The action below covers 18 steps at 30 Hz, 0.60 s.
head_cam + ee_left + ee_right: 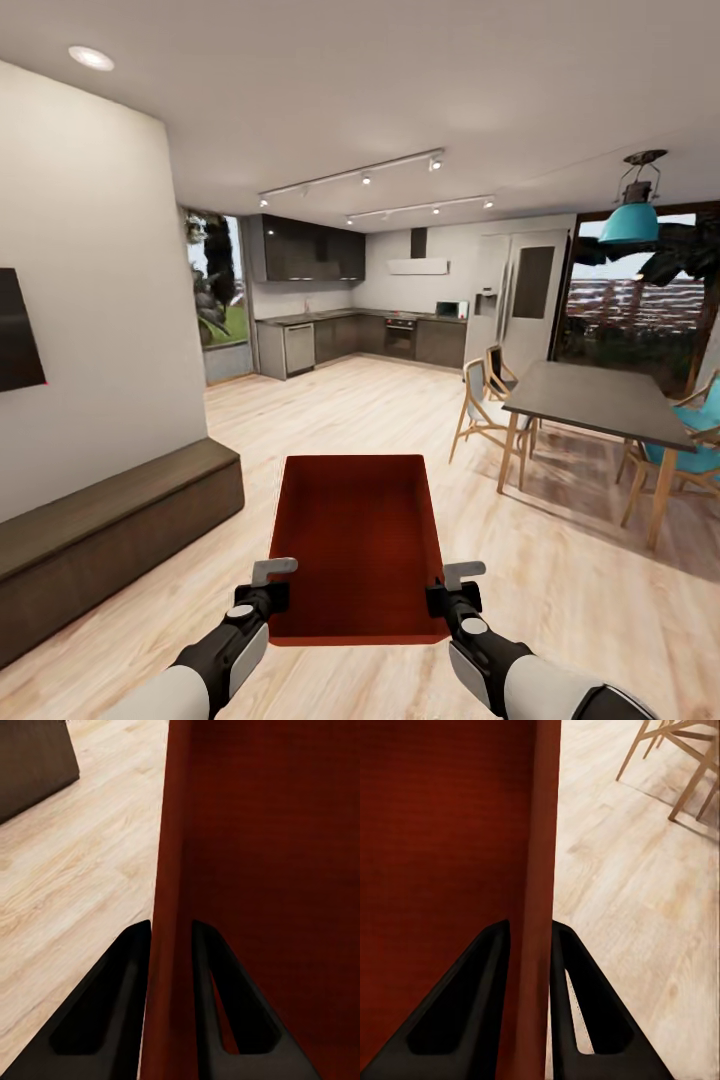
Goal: Move the two storage containers from the living room to the garage. In the garage, place one container on the floor and stack the other container on top of it (either order is fine).
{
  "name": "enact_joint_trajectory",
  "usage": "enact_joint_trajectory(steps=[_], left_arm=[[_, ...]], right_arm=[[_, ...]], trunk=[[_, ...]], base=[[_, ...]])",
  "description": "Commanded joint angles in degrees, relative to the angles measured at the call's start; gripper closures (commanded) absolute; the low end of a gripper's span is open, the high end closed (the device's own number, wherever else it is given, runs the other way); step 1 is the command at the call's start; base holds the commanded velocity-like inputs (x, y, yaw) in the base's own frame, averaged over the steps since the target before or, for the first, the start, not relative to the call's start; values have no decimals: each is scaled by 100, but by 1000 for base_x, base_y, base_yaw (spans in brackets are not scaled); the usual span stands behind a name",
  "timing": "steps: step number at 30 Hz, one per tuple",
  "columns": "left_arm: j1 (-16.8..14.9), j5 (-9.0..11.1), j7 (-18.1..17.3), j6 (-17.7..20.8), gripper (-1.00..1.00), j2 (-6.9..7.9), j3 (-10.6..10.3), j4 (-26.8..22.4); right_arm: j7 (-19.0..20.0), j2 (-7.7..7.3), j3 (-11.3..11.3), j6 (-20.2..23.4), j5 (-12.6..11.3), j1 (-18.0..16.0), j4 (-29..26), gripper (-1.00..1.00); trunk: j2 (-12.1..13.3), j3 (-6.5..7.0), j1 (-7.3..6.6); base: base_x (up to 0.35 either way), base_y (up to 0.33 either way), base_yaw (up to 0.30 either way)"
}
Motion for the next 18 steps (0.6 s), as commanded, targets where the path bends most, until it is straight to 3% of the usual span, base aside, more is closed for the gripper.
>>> enact_joint_trajectory(steps=[1, 18], left_arm=[[-2, -41, 79, -13, 100, -2, 16, -20], [-7, -43, 79, -13, 100, -2, 25, -26]], right_arm=[[-24, 18, -228, -8, -85, -6, 13, 100], [-24, 18, -228, -11, -85, -6, 9, 100]], trunk=[[-6, -8, 1], [-6, -8, 1]], base=[[0, 0, -287], [0, 0, -287]])
